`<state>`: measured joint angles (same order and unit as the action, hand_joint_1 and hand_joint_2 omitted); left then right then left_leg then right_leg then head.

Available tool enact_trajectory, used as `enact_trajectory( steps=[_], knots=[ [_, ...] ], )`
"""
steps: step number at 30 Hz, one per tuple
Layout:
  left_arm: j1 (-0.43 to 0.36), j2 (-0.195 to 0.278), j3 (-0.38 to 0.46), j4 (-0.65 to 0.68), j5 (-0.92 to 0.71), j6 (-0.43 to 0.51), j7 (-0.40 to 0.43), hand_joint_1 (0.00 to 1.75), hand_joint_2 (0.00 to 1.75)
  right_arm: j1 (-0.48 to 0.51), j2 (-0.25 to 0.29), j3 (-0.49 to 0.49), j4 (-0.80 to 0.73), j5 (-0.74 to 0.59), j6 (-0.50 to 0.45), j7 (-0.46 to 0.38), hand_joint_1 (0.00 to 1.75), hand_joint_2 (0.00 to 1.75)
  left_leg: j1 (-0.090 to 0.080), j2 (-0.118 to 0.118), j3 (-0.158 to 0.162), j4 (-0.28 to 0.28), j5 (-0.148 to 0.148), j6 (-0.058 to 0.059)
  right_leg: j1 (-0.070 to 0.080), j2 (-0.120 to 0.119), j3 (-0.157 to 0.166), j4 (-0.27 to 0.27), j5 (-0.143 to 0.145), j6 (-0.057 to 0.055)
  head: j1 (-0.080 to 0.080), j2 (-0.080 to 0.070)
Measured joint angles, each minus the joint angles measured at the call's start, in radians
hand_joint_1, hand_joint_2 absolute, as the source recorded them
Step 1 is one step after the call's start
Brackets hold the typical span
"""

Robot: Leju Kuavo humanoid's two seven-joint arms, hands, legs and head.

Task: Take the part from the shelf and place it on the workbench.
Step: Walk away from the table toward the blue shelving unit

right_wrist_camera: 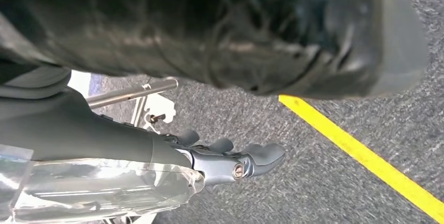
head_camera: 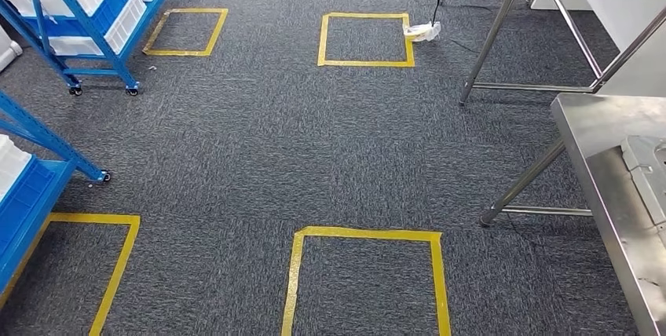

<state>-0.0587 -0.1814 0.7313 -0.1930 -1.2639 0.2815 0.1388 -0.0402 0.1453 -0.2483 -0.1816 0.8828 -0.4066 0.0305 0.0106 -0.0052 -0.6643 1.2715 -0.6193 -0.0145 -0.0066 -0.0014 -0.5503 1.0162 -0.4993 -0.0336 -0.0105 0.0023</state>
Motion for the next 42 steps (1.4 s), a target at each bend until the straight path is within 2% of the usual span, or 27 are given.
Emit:
enact_trajectory(
  steps=[1,2,4,5,6,8,11,12,14,15,16,17,19,21,23,26,28,30,31,32,33,35,36,37,39,41,42],
  knots=[
    [0.001,0.000,0.000,0.000,0.000,0.000,0.000,0.00,0.00,0.000,0.000,0.000,0.000,0.000,0.000,0.000,0.00,0.00,0.000,0.000,-0.016,0.020,0.008,0.002,0.002,0.000,0.005,0.000,-0.004,-0.002,0.000,0.000],
    [0.002,0.000,0.000,0.000,0.000,0.001,-0.001,0.00,0.00,0.001,0.000,0.000,0.000,0.000,0.000,0.000,0.00,0.00,-0.001,0.000,-0.013,0.001,0.037,0.006,0.004,0.001,0.012,0.001,-0.010,-0.002,0.000,0.000],
    [0.002,0.000,0.000,0.000,0.000,0.002,-0.003,0.00,0.00,0.002,0.000,0.000,0.000,0.001,0.000,0.000,0.00,0.00,-0.005,0.001,0.036,-0.123,0.121,0.019,0.006,0.002,0.028,0.000,-0.022,0.000,0.000,0.000],
    [0.002,0.000,0.000,0.000,0.000,0.002,-0.003,0.00,0.00,0.002,0.001,0.000,0.000,0.002,0.000,0.000,0.00,0.00,-0.010,0.001,0.064,-0.183,0.147,0.026,0.007,0.003,0.033,0.001,-0.028,0.003,0.000,0.000],
    [0.001,0.000,0.000,0.000,0.000,0.003,-0.004,0.00,0.00,0.001,0.002,0.000,0.000,0.002,0.000,0.000,0.00,0.00,-0.015,0.002,0.084,-0.227,0.157,0.032,0.007,0.002,0.035,0.000,-0.032,0.007,0.000,0.000],
    [0.000,0.001,0.001,0.000,0.000,0.005,-0.006,0.00,0.00,-0.001,0.003,0.000,0.001,0.003,0.000,0.000,0.00,0.00,-0.020,0.001,0.098,-0.261,0.149,0.039,0.007,0.001,0.039,0.003,-0.031,0.019,0.000,0.000],
    [0.003,0.001,0.003,0.000,0.000,0.006,-0.007,0.00,0.00,0.000,0.003,0.000,0.001,0.005,0.000,0.000,0.00,0.00,-0.013,-0.002,0.130,-0.290,0.146,0.048,0.007,0.001,0.037,0.035,-0.041,0.032,0.001,0.000],
    [0.004,0.000,0.004,0.000,0.000,0.006,-0.008,0.00,0.00,-0.001,0.003,0.000,0.001,0.006,0.000,0.000,0.00,0.00,-0.011,-0.002,0.141,-0.297,0.146,0.052,0.006,0.001,0.017,0.073,-0.061,0.035,0.001,0.000],
    [0.002,0.000,0.006,0.000,0.000,0.006,-0.009,0.00,0.00,-0.001,0.003,0.000,0.001,0.007,0.000,0.000,0.00,0.00,-0.011,-0.001,0.151,-0.301,0.139,0.057,0.002,0.002,-0.054,0.192,-0.116,0.042,0.001,0.000],
    [0.001,-0.001,0.006,0.000,0.000,0.006,-0.009,0.00,0.00,-0.001,0.003,0.000,0.001,0.008,0.000,0.000,0.00,0.00,-0.011,-0.001,0.155,-0.301,0.134,0.057,0.000,0.002,-0.091,0.245,-0.133,0.046,0.001,0.000],
    [0.002,-0.001,0.007,0.000,0.000,0.006,-0.010,0.00,0.00,0.000,0.003,0.000,0.001,0.008,0.000,0.000,0.00,0.00,-0.010,-0.001,0.161,-0.300,0.128,0.056,-0.002,0.002,-0.116,0.271,-0.132,0.049,0.001,0.000],
    [0.003,-0.001,0.007,0.000,0.000,0.006,-0.010,0.00,0.00,0.001,0.003,0.000,0.001,0.008,0.001,0.000,0.00,0.00,-0.010,-0.002,0.170,-0.300,0.121,0.054,-0.005,0.002,-0.121,0.260,-0.107,0.052,0.001,0.000],
    [0.006,-0.001,0.008,0.000,0.000,0.006,-0.010,0.00,0.00,0.003,0.003,0.000,0.001,0.009,0.001,0.000,0.00,0.00,-0.007,-0.003,0.191,-0.299,0.104,0.046,-0.011,0.002,-0.085,0.146,-0.017,0.057,0.001,0.000],
    [0.004,-0.001,0.008,0.000,0.000,0.007,-0.010,0.00,0.00,0.004,0.003,0.000,0.002,0.009,0.002,0.000,0.00,0.00,-0.006,-0.003,0.205,-0.295,0.087,0.034,-0.007,0.002,-0.055,0.051,0.025,0.052,0.001,0.000],
    [0.000,-0.001,0.009,0.000,-0.001,0.008,-0.010,0.00,0.00,0.003,0.003,0.000,0.003,0.010,0.003,0.000,0.00,0.00,-0.007,-0.002,0.210,-0.290,0.076,0.021,-0.001,0.000,-0.054,0.033,0.017,0.036,0.002,0.000],
    [0.000,-0.001,0.009,0.000,-0.002,0.008,-0.011,0.00,0.00,0.005,0.003,0.000,0.003,0.012,0.003,0.000,0.00,0.00,-0.004,-0.001,0.211,-0.265,0.059,0.007,-0.001,0.000,-0.035,0.024,0.011,0.012,0.003,0.000],
    [-0.001,-0.001,0.009,0.000,-0.002,0.008,-0.011,0.00,0.00,0.006,0.002,0.000,0.003,0.013,0.003,0.000,0.00,0.00,-0.001,0.000,0.161,-0.172,0.024,0.001,-0.001,0.000,-0.018,0.020,0.003,0.001,0.003,0.000],
    [0.000,-0.001,0.009,0.000,-0.003,0.008,-0.012,0.00,0.00,0.004,0.002,0.000,0.003,0.014,0.003,-0.001,0.00,0.00,-0.001,0.000,0.070,-0.035,-0.019,-0.003,0.004,0.000,-0.004,0.020,-0.010,-0.006,0.002,0.000],
    [0.000,-0.001,0.009,0.000,-0.003,0.008,-0.013,0.00,0.00,0.003,0.002,0.000,0.003,0.015,0.003,-0.001,0.00,0.00,-0.001,0.000,0.032,0.008,-0.025,-0.002,0.006,0.001,0.005,0.020,-0.017,-0.007,0.003,0.000],
    [0.001,-0.001,0.009,0.000,-0.003,0.008,-0.013,0.00,0.00,0.004,0.002,-0.001,0.003,0.015,0.003,-0.001,0.00,0.00,-0.001,0.000,0.010,0.017,-0.011,0.001,0.009,0.002,0.016,0.020,-0.026,-0.007,0.002,0.000],
    [0.002,-0.001,0.009,0.000,-0.003,0.008,-0.013,0.00,0.00,0.004,0.002,-0.001,0.003,0.015,0.003,-0.002,0.00,0.00,-0.003,0.000,0.006,-0.012,0.023,0.006,0.012,0.003,0.030,0.020,-0.036,-0.007,0.002,0.000],
    [0.004,-0.001,0.009,0.000,-0.003,0.009,-0.013,0.00,0.00,0.005,0.002,-0.001,0.003,0.015,0.003,-0.002,0.00,0.00,-0.012,0.001,0.030,-0.127,0.118,0.024,0.013,0.004,0.055,0.018,-0.054,-0.006,0.003,0.000],
    [0.004,0.000,0.009,0.000,-0.003,0.009,-0.013,0.00,0.00,0.005,0.003,-0.001,0.003,0.016,0.003,-0.002,0.00,0.00,-0.020,0.002,0.040,-0.173,0.140,0.034,0.012,0.004,0.063,0.017,-0.062,-0.004,0.003,0.000],
    [0.003,0.001,0.009,0.000,-0.004,0.009,-0.013,0.00,0.00,0.003,0.003,-0.001,0.003,0.016,0.003,-0.002,0.00,0.00,-0.027,0.003,0.047,-0.204,0.153,0.043,0.011,0.004,0.066,0.015,-0.068,0.001,0.003,0.000],
    [0.002,0.002,0.009,0.000,-0.004,0.010,-0.013,0.00,0.00,0.000,0.004,-0.001,0.004,0.017,0.004,-0.002,0.00,0.00,-0.033,0.002,0.053,-0.231,0.146,0.055,0.010,0.003,0.076,0.014,-0.070,0.012,0.002,0.000],
    [0.005,0.002,0.009,0.000,-0.004,0.011,-0.013,0.00,0.00,-0.001,0.004,-0.001,0.004,0.017,0.004,-0.001,0.00,0.00,-0.027,0.001,0.082,-0.258,0.157,0.063,0.011,0.002,0.088,0.025,-0.073,0.020,0.002,0.000],
    [0.006,0.001,0.010,0.000,-0.004,0.012,-0.013,0.00,0.00,-0.001,0.004,-0.001,0.004,0.018,0.004,-0.001,0.00,0.00,-0.024,0.001,0.099,-0.268,0.157,0.066,0.010,0.002,0.080,0.046,-0.081,0.024,0.002,0.000]
  ],
)
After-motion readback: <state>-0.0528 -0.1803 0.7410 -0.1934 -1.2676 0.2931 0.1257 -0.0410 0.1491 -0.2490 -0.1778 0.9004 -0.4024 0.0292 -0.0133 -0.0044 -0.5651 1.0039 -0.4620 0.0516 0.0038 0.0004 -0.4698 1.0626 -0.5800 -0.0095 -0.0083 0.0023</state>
